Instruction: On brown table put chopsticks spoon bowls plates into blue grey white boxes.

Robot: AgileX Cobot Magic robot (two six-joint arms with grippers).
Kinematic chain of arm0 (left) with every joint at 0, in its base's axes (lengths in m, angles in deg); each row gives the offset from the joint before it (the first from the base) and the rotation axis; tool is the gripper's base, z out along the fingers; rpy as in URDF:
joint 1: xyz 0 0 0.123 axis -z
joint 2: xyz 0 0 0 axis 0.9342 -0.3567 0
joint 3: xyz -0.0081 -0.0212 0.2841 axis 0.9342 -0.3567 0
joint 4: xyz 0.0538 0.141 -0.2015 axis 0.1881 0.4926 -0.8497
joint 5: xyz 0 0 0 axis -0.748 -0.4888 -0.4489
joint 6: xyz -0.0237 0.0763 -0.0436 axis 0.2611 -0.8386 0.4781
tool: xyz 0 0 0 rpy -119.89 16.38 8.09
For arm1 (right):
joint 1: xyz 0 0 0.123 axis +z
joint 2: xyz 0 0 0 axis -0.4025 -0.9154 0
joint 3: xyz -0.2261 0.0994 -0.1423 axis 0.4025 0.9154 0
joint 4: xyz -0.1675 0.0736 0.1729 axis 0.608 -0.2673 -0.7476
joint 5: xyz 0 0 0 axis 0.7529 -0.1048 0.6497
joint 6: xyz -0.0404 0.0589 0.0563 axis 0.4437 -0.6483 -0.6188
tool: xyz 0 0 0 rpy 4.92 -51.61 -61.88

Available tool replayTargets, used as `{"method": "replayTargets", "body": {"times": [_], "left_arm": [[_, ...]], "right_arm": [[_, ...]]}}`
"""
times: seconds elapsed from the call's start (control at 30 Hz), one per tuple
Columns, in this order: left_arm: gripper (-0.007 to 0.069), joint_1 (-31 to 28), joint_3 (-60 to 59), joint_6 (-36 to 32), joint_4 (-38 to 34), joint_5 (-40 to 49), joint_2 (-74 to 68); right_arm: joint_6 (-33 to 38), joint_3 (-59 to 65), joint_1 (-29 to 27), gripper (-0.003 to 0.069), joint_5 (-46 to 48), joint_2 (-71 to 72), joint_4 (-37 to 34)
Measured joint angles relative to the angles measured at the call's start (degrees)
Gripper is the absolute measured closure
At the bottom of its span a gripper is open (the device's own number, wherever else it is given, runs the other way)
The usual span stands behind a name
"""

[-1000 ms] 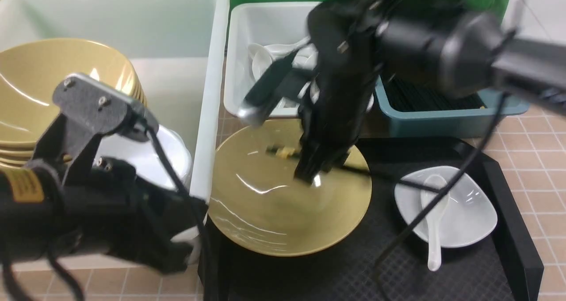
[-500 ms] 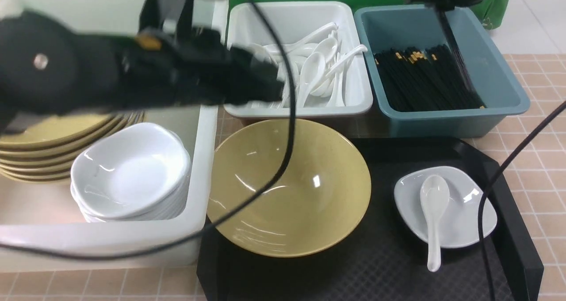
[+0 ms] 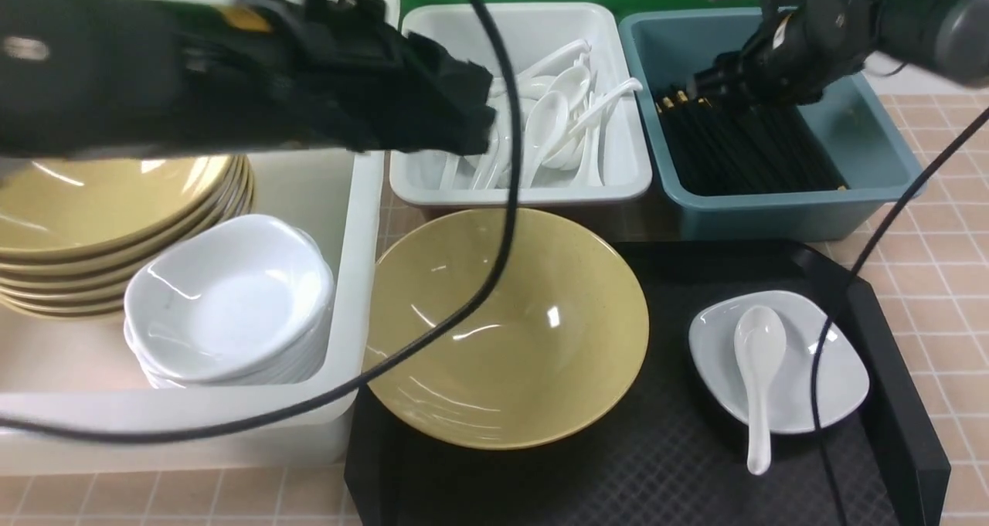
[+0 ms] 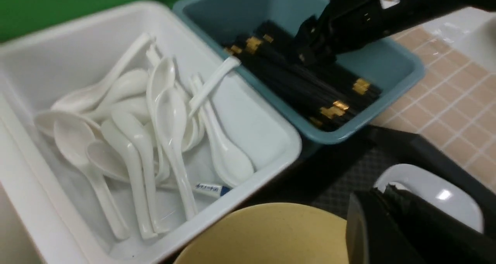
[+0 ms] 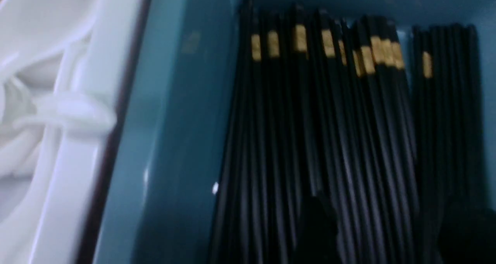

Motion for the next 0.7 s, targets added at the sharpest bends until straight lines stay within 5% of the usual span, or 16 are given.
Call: {"method": "replayTargets", "body": {"times": [0.27, 0.47, 0.7], "left_arm": [[0.0623, 0.01, -6.56, 0.58, 4.6, 16.23, 16.25], [0.0623, 0.01, -22.12, -0.25, 4.98, 10.6, 30.29], [0.0623, 0.01, -34.29, -0.45, 3.59, 1.12, 37.02]], "right_arm": [[12.95, 3.31, 0.48, 0.0167, 21.91, 16.07, -8.72], [14.75, 20.56, 1.29, 0.0167, 23.56, 25.95, -16.58], [8.23, 37.45, 5.31, 0.0167, 14.77, 28.3, -16.77]]}}
